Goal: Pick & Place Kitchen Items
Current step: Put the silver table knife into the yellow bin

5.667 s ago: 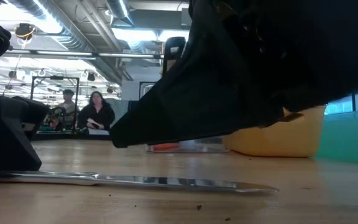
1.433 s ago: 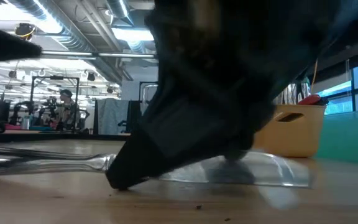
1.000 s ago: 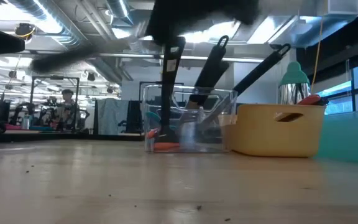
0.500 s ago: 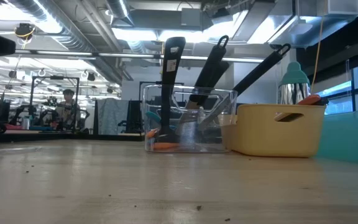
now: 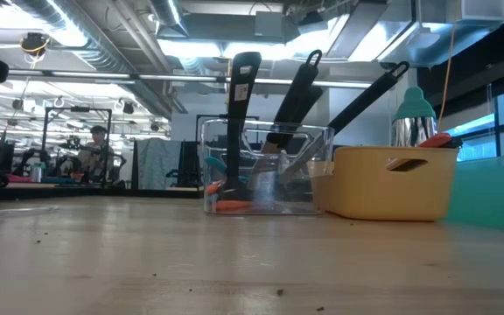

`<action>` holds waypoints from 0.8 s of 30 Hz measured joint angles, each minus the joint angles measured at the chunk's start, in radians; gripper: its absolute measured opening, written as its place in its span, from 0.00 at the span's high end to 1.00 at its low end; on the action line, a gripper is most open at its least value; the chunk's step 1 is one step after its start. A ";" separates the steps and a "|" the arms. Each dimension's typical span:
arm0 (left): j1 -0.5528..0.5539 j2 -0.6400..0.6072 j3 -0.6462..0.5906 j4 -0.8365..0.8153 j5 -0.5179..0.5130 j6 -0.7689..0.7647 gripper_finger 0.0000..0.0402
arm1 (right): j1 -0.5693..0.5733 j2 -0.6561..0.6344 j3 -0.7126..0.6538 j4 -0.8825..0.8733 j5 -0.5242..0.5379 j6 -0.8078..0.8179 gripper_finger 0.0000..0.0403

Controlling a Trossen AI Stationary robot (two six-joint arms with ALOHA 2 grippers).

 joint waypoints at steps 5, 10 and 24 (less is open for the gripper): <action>0.001 0.000 0.000 0.033 -0.030 -0.059 0.95 | 0.061 0.000 0.000 0.165 0.361 -0.093 0.99; 0.026 0.001 0.001 0.223 -0.052 0.028 0.95 | 0.100 -0.005 0.000 0.293 0.461 -0.177 0.99; 0.186 0.001 0.233 0.266 0.526 0.315 0.95 | 0.143 0.039 0.000 1.286 0.184 -1.063 0.99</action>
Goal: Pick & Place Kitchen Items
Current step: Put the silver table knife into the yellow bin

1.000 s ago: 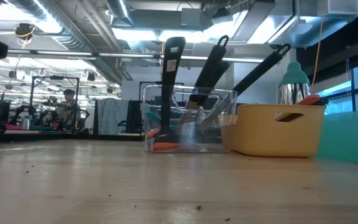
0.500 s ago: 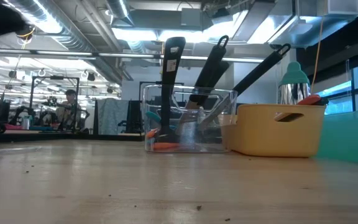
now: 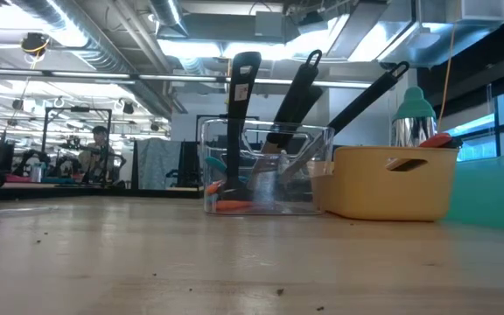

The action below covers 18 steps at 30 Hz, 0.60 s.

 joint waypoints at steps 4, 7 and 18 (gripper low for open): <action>-0.017 0.000 0.036 0.049 0.092 0.064 0.95 | 0.050 0.032 0.000 0.282 -0.131 -0.266 0.99; -0.041 0.000 0.058 0.187 0.213 0.172 0.95 | 0.078 0.044 0.000 0.389 -0.200 -0.366 0.99; -0.013 -0.009 0.344 0.165 0.484 0.539 0.89 | 0.057 0.154 0.000 0.758 -0.325 -0.638 0.99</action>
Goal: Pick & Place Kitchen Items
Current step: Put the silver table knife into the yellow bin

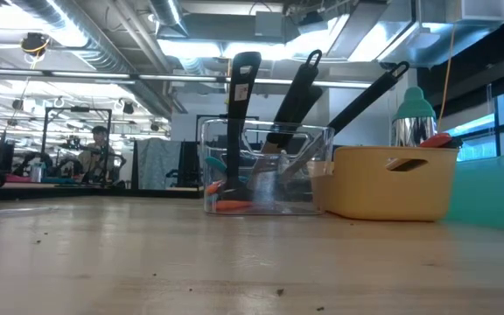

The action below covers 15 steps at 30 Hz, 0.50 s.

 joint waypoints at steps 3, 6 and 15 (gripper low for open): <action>0.009 0.000 0.129 -0.247 -0.053 0.052 0.81 | -0.020 0.010 0.000 -0.050 0.065 0.026 0.99; -0.009 -0.001 0.234 -0.438 -0.135 0.100 0.70 | -0.018 0.010 0.000 -0.133 0.112 0.095 0.99; -0.117 -0.002 0.283 -0.560 -0.369 0.204 0.52 | 0.077 0.010 0.000 -0.121 0.129 0.068 0.99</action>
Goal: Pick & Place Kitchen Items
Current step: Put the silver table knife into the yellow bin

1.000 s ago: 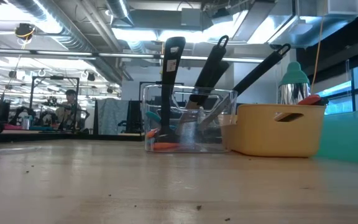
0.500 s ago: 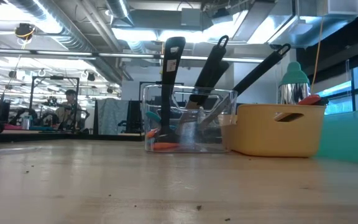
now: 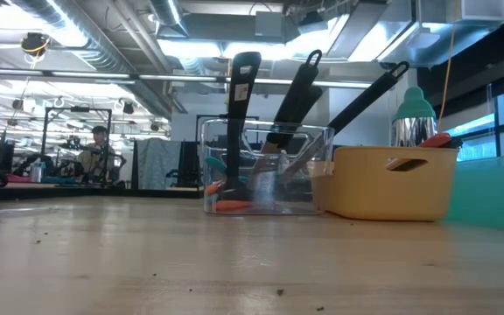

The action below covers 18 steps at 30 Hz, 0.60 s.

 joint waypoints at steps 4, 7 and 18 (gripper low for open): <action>-0.005 0.000 0.000 0.139 0.017 0.067 0.50 | 0.011 0.000 0.000 -0.002 -0.025 -0.003 0.99; 0.011 -0.001 0.000 0.237 0.046 0.110 0.50 | 0.000 0.000 0.000 -0.015 -0.072 0.029 0.99; 0.067 -0.001 0.000 0.259 0.109 0.076 0.49 | -0.033 -0.002 0.000 -0.108 -0.077 0.127 0.99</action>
